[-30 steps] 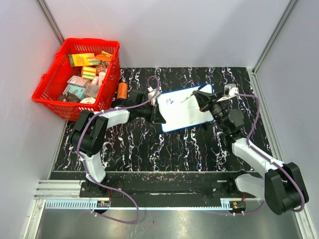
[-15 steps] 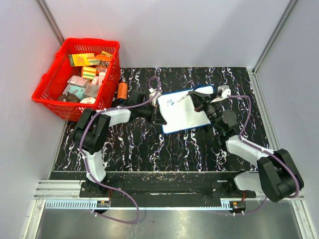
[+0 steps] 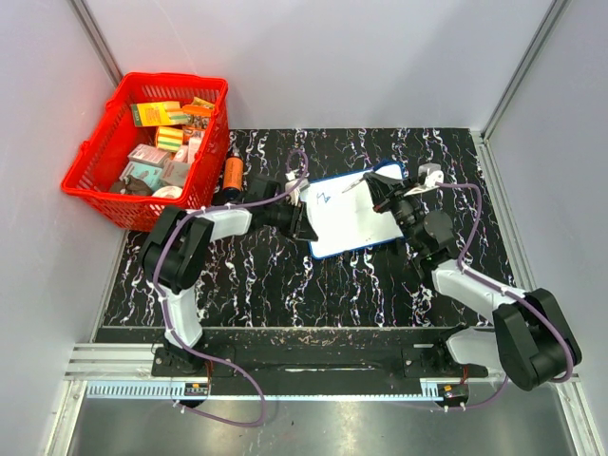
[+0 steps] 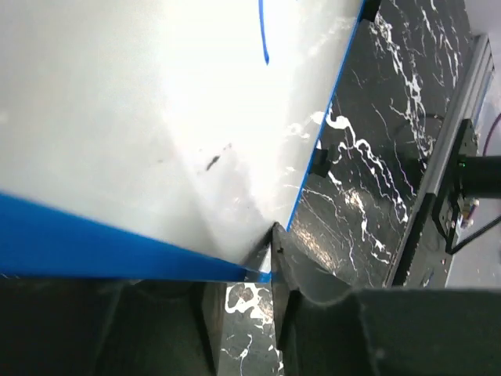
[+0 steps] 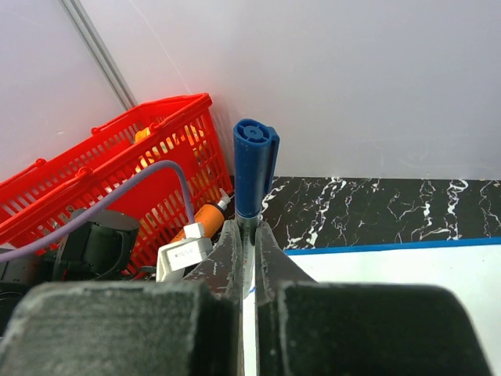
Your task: Write a sentence on the whiteboard
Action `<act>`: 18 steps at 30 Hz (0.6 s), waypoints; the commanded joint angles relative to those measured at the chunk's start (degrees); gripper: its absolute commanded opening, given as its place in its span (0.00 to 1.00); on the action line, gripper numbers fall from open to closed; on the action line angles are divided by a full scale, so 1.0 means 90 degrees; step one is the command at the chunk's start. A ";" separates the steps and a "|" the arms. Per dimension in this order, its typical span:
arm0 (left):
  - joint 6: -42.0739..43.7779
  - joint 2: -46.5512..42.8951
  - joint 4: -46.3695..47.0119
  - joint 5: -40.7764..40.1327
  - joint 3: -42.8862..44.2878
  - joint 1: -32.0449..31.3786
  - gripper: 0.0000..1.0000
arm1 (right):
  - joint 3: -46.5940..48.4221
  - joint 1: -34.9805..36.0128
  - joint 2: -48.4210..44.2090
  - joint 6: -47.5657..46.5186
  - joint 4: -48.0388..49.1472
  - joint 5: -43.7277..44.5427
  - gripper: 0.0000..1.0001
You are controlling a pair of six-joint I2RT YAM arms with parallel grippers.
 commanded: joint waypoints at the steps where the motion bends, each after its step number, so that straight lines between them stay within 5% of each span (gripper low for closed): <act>1: 0.0270 0.0044 -0.0938 -0.0740 -0.0314 -0.0348 0.35 | -0.0074 0.0050 -0.0249 -0.0134 0.0113 0.0227 0.00; 11: 0.0231 -0.0834 -0.0781 -0.1638 -0.0645 -0.0387 0.66 | -0.0152 0.0050 -0.0620 -0.0202 -0.0209 0.0362 0.00; 18: 0.0085 -0.2228 -0.1162 -0.2643 -0.1143 -0.0397 0.77 | -0.0035 0.0059 -0.0835 -0.0164 -0.0531 0.0121 0.00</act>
